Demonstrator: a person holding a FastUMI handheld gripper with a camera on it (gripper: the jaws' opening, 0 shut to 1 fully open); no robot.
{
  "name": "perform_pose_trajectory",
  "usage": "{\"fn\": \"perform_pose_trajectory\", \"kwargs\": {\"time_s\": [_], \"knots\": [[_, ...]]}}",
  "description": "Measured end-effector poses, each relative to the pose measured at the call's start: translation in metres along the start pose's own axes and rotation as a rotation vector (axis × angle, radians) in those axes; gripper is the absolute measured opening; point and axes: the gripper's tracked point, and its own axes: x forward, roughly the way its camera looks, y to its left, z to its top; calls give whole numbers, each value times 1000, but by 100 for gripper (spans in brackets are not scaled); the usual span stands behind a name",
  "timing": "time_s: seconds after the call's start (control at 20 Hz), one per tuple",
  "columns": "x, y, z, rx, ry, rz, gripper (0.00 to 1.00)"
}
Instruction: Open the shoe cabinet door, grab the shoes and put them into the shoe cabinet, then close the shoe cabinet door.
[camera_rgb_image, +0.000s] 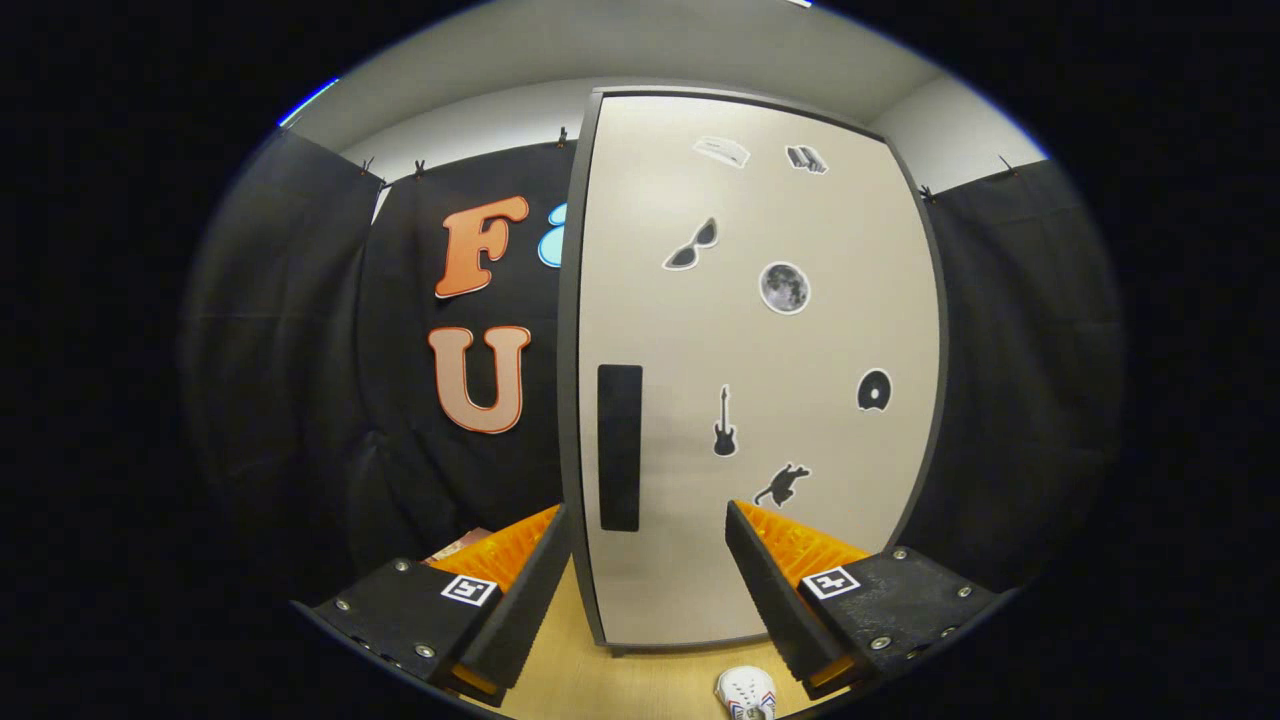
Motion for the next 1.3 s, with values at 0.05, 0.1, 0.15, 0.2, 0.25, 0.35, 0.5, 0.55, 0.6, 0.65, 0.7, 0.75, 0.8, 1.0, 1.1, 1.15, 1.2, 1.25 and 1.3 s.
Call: {"fn": "perform_pose_trajectory", "kwargs": {"time_s": [0.05,0.1,0.15,0.2,0.25,0.35,0.5,0.55,0.6,0.65,0.7,0.75,0.8,1.0,1.1,1.15,1.2,1.25,1.3], "knots": [[11,2,0,-17,-1,-5,95],[22,3,1,-37,-2,-12,95],[31,5,1,-53,0,-21,95],[40,7,2,-61,-3,-24,95],[48,10,4,-63,-9,-22,94],[63,10,3,-71,-6,-42,88],[75,11,-2,-70,9,-54,77],[78,12,-3,-59,14,-52,71],[81,14,-4,-50,18,-50,68],[82,14,-6,-48,25,-57,60],[83,12,-4,-56,20,-59,56],[82,10,-6,-70,20,-69,49],[80,9,-6,-74,18,-69,47],[75,10,-6,-30,22,-70,34],[69,8,-7,-42,19,-67,32],[67,8,-6,-43,19,-62,31],[62,8,-6,-39,19,-53,31],[56,8,-6,-31,19,-43,31],[50,7,-5,-26,22,-35,31]]}}
